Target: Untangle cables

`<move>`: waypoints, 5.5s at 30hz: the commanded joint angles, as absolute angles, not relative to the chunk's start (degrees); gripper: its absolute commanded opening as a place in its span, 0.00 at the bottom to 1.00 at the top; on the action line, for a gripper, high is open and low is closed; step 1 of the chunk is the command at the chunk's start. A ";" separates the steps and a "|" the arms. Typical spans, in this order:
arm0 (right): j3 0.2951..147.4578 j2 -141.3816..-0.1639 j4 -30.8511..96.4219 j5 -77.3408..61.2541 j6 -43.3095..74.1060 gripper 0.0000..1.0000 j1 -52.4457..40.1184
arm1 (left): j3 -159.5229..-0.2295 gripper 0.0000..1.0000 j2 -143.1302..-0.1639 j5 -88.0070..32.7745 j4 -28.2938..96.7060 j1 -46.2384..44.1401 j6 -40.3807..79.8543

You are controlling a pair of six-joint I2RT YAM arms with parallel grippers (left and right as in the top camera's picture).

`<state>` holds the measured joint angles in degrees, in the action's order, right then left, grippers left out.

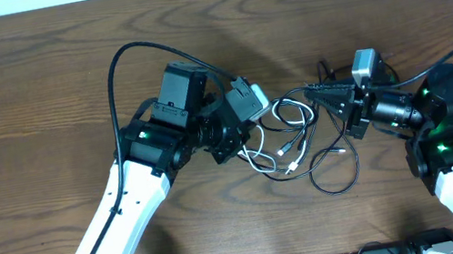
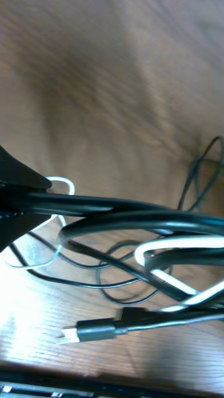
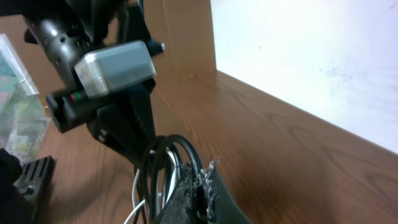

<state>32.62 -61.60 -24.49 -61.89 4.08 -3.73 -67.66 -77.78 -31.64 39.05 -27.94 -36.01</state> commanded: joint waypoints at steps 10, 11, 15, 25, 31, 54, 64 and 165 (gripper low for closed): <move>33.10 -61.52 -20.73 -63.51 2.46 0.13 -9.93 | -68.47 0.08 -77.47 -35.59 33.76 -28.01 -36.14; 33.10 -61.52 -20.73 -63.51 2.46 0.15 -10.02 | -68.47 0.08 -77.47 -35.59 33.76 -28.01 -36.12; 33.10 -61.52 -20.40 -63.48 2.46 0.31 -10.17 | -68.47 0.08 -77.47 -35.59 33.74 -28.01 -36.12; 33.10 -61.52 -17.96 -62.02 2.48 0.34 -10.17 | -68.47 0.08 -77.47 -35.53 33.76 -28.01 -36.21; 33.10 -61.52 -17.96 -62.04 2.48 0.01 -10.17 | -68.47 0.07 -77.47 -35.35 33.76 -28.01 -36.21; 33.10 -61.52 -30.81 -62.96 -0.23 0.01 -10.17 | -68.47 0.07 -77.47 -33.19 37.10 -28.01 -36.23; 33.10 -61.52 -30.46 -62.96 -11.05 0.01 -10.17 | -68.47 0.07 -77.47 -33.93 38.02 -28.01 -37.56; 33.10 -61.52 0.23 -46.96 25.67 0.33 -10.24 | -68.47 0.07 -77.47 -21.91 14.24 -28.12 5.45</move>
<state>32.62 -61.60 0.99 -49.65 23.44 -9.74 -67.64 -77.78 -16.36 14.55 -27.99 4.29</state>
